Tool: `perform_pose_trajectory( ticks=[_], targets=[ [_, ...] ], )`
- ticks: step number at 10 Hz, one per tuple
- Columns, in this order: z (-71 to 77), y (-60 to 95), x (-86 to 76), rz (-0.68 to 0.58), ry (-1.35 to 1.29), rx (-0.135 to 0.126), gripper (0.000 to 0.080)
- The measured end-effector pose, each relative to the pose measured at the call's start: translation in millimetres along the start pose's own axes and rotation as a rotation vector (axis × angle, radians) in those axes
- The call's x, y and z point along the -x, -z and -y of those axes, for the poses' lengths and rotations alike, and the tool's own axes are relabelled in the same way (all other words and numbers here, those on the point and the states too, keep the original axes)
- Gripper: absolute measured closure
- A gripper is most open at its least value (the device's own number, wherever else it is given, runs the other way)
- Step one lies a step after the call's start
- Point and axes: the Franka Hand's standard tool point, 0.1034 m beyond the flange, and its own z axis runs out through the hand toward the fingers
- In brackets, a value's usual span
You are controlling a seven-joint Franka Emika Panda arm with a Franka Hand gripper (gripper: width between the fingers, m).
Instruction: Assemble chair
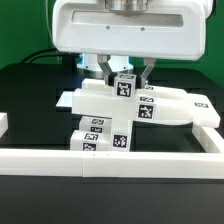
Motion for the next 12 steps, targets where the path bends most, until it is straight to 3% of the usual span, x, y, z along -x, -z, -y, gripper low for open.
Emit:
perform_pose_trajectory(
  ticks=[3,4,5,6,8,10,12],
  targets=[
    [0.7,0.2,0.1,0.0,-0.216,0.0,0.0514],
    [1.0,0.0,-0.4,-0.003,-0.316,-0.009,0.0514],
    [-0.4,-0.3,-3.9,-0.021,-0.496,-0.037,0.0514],
    [-2.1,-0.2,-4.7,-0.023,-0.518,-0.039,0.0514],
    [-3.4,-0.3,-9.1,-0.03,-0.672,-0.068,0.0514],
    [-3.3,-0.6,-9.1,-0.032,-0.64,-0.066,0.0514],
    [-3.0,0.1,-9.6,-0.034,-0.603,-0.065,0.0221]
  ],
)
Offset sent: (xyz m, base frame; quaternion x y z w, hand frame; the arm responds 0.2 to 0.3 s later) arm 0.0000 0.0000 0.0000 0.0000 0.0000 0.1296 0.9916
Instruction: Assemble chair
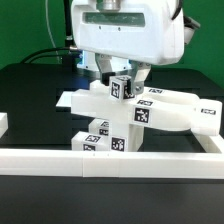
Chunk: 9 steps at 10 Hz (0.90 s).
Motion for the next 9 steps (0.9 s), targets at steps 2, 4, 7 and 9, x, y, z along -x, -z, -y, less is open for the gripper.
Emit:
perform_pose_trajectory(
  ticks=[2,4,7,9],
  targets=[
    [0.9,0.5,-0.1,-0.003,0.187,0.001,0.0172],
    [0.5,0.5,-0.7,-0.003,0.326,0.001,0.0151],
    [5.4,2.0,0.5,-0.029,0.635,0.004,0.015],
    [4.8,0.9,-0.2,-0.038,0.858,0.005,0.015]
  ],
)
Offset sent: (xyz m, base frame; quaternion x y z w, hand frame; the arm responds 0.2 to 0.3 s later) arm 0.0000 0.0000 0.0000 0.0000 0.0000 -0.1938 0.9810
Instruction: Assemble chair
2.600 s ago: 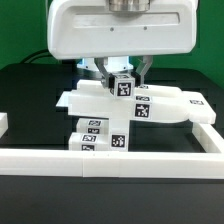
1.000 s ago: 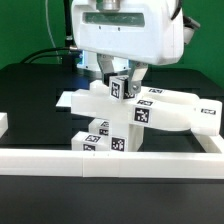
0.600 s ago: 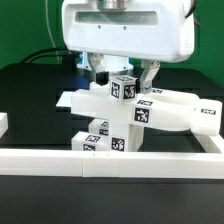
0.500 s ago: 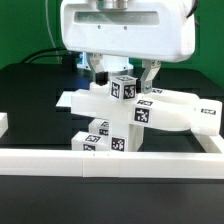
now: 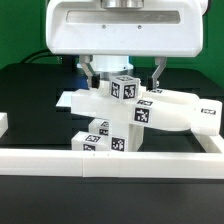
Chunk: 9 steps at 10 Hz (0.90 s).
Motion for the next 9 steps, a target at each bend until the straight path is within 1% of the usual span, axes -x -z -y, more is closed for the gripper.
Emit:
perform_pose_trajectory(
  ticks=[5,7,8,9],
  targets=[
    [4.4,-2.9,4.3,0.011,0.222,0.003,0.015],
    [3.7,-2.7,4.3,0.013,0.302,0.014,0.015],
    [2.5,-2.6,4.3,0.016,0.374,0.025,0.0286],
    [2.2,-2.7,4.3,0.016,0.36,0.025,0.0286]
  ],
)
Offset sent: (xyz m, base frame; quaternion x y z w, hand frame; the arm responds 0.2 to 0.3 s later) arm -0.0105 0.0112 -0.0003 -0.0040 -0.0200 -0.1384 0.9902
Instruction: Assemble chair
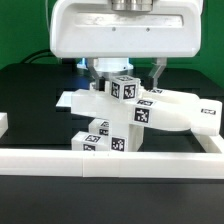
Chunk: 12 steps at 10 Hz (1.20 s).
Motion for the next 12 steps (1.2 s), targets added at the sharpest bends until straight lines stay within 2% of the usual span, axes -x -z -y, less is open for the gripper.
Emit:
perform_pose_trajectory(
  ticks=[1,2,5,12],
  targets=[
    [-0.5,-0.3,0.3,0.001,-0.001,0.0,0.0423],
    [-0.6,-0.4,0.3,0.001,-0.005,0.0,0.0515],
    [-0.9,-0.5,0.4,0.0,-0.084,0.0,0.0515],
    [-7.0,-0.9,-1.0,-0.018,-0.707,0.003,0.0515]
  ],
)
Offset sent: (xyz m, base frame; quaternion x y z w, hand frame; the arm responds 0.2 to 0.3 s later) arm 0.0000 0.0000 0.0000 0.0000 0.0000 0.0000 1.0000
